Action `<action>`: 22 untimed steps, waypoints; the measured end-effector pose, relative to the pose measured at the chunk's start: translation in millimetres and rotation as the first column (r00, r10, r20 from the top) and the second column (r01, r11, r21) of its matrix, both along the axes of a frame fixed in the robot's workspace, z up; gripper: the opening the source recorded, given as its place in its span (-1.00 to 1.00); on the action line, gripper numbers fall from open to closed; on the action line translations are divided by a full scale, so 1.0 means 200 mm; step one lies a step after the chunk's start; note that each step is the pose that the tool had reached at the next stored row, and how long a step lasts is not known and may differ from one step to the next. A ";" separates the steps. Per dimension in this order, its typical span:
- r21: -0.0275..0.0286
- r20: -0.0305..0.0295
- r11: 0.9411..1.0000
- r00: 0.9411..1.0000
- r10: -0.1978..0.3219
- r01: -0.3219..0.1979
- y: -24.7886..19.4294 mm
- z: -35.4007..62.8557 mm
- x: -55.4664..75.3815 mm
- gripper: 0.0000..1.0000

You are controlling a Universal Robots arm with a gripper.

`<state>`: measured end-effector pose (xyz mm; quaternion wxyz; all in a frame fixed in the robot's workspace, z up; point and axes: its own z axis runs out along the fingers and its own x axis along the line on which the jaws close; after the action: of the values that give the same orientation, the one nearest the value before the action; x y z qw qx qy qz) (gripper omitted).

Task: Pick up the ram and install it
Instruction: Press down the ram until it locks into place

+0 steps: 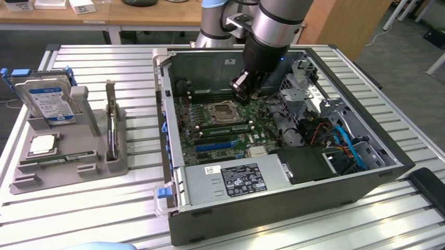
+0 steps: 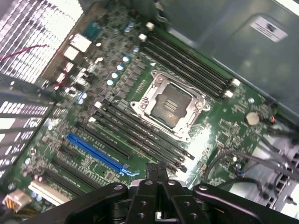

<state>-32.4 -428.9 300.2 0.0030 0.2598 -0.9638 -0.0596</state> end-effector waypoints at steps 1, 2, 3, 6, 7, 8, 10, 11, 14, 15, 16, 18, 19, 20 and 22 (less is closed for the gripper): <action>0.000 0.000 1.000 1.000 -0.017 0.017 0.000 0.000 0.00 -0.80; 0.000 0.000 0.999 0.999 -0.034 0.034 0.000 0.000 0.00 -0.80; 0.000 0.000 0.999 0.999 -0.051 0.051 0.000 0.000 0.00 -0.80; 0.000 0.000 0.995 0.995 -0.105 0.105 0.000 0.000 0.00 -0.80; 0.000 0.000 0.993 0.993 -0.122 0.122 0.000 0.000 0.00 -0.80; 0.000 0.000 0.990 0.990 -0.140 0.140 0.000 0.000 0.00 -0.80; 0.000 0.000 0.985 0.985 -0.175 0.175 0.000 0.000 0.00 -0.80; 0.000 0.000 0.981 0.981 -0.192 0.192 0.000 0.000 0.00 -0.80; 0.000 0.000 0.970 0.970 -0.242 0.242 0.000 0.000 0.00 -0.80; 0.000 0.000 0.966 0.966 -0.257 0.257 0.000 0.000 0.00 -0.80; 0.000 0.000 0.962 0.962 -0.272 0.272 0.000 0.000 0.00 -0.80; 0.000 0.000 0.954 0.954 -0.301 0.301 0.000 -0.001 0.00 -0.80; -0.001 0.000 0.949 0.949 -0.314 0.314 0.000 -0.001 0.00 -0.80; -0.001 0.000 0.944 0.944 -0.330 0.330 0.000 0.000 0.00 -0.80; -0.001 0.000 0.934 0.934 -0.358 0.358 0.000 -0.001 0.00 -0.80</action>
<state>-32.4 -428.9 300.0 -0.0078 0.0801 -0.9950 -0.0587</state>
